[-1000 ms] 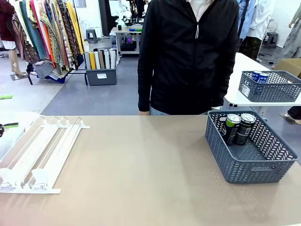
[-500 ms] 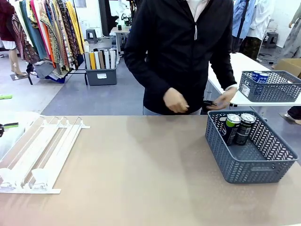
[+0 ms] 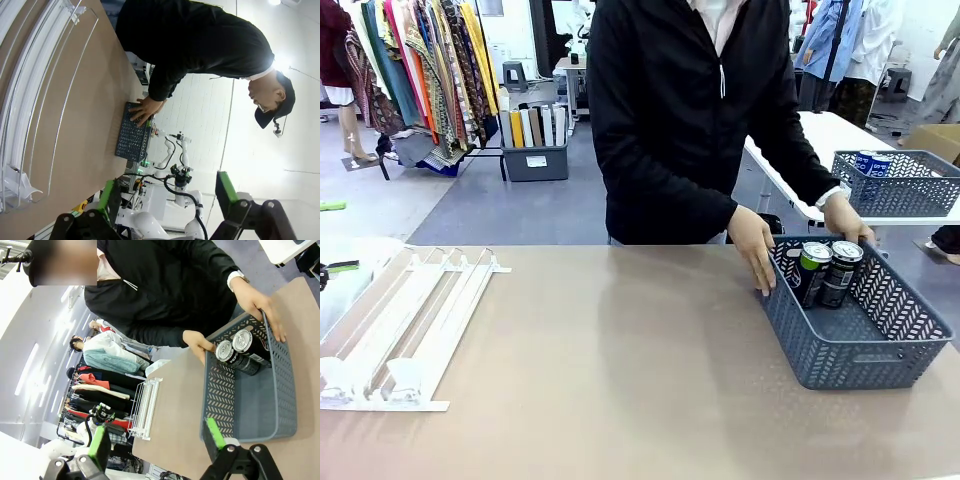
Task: Retrieve and store the cans from the dispenser.
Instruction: Pick up one can from the Automatic Can Dispenser and place it in the middle of the table.
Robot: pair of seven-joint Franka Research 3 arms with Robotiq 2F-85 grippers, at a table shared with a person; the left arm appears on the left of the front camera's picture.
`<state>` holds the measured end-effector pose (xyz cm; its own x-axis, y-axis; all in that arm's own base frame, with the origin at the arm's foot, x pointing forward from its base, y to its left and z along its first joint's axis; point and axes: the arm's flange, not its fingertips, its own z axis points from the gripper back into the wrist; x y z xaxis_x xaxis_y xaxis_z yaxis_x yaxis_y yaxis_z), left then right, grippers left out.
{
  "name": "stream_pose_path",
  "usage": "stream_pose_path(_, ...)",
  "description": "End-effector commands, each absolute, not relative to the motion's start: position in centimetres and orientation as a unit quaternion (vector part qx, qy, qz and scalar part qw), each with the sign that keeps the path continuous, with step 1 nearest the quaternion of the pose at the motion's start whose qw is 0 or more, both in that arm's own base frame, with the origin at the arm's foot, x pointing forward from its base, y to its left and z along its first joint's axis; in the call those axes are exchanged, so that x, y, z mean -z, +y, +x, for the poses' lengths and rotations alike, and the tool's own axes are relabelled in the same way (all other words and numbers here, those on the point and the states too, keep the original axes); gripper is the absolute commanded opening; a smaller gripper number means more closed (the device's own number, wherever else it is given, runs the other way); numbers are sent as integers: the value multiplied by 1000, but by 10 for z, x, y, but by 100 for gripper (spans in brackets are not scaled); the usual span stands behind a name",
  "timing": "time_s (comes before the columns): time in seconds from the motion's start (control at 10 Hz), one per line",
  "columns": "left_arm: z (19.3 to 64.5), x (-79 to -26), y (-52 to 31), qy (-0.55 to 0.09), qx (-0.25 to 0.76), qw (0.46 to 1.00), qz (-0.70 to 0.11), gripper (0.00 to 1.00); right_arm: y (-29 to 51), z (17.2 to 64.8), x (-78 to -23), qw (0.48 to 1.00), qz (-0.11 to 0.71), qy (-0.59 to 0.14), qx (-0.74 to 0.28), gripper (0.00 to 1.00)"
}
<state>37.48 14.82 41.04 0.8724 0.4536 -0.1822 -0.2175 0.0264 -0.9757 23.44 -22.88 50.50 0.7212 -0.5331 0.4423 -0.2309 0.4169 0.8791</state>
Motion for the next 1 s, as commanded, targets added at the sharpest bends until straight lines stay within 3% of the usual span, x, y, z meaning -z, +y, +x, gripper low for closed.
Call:
stream_pose_path(0.0,372,-414,150,-86,-238,716,-651,100,-229,238,-507,753,533,-375,92,100)
stream_pose_path(0.9,372,-414,150,-86,-238,716,-651,100,-229,238,-507,753,533,-375,92,100)
